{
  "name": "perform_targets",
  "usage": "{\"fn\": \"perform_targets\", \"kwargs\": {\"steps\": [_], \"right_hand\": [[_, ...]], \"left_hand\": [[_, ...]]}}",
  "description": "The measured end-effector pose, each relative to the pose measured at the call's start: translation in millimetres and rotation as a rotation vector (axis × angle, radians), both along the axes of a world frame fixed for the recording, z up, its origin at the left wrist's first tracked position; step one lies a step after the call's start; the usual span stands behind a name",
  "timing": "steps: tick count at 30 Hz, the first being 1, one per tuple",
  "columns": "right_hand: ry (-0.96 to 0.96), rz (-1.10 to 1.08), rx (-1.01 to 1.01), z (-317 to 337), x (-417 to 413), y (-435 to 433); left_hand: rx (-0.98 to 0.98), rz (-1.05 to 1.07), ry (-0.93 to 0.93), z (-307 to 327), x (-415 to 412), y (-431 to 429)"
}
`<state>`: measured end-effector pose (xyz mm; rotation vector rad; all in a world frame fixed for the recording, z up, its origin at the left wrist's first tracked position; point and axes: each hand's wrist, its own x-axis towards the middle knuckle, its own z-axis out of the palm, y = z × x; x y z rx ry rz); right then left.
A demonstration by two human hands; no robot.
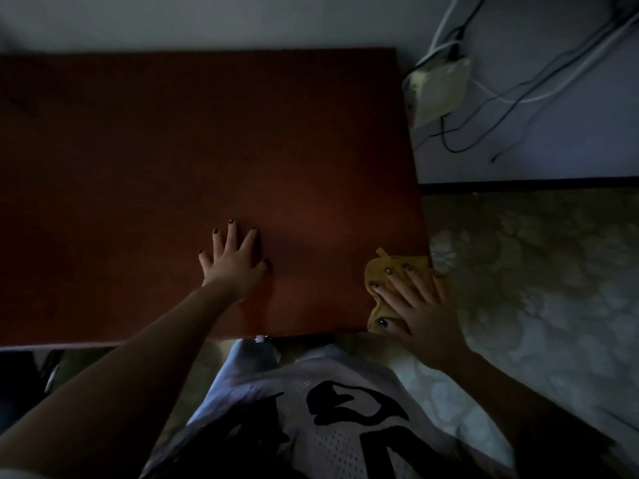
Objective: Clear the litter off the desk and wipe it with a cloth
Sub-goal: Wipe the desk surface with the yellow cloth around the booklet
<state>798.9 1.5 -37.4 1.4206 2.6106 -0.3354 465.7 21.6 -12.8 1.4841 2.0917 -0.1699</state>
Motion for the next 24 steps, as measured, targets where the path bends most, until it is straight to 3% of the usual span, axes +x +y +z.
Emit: {"fn": "perform_targets", "kwargs": {"steps": [6, 13, 18, 24], "right_hand": [[0.156, -0.200, -0.065, -6.4, 18.8, 9.9], [0.058, -0.190, -0.074, -13.6, -1.9, 86.6], [0.038, -0.272, -0.021, -19.9, -35.4, 155.2], [-0.023, -0.369, 0.083, -21.0, -69.0, 202.4]], "left_hand": [[-0.018, -0.148, 0.037, -8.6, 24.5, 22.9], [-0.104, -0.173, 0.012, 5.3, 32.7, 49.1], [-0.022, -0.176, 0.106, 32.1, 28.6, 69.4], [0.003, -0.143, 0.067, 31.6, 20.9, 101.0]]}}
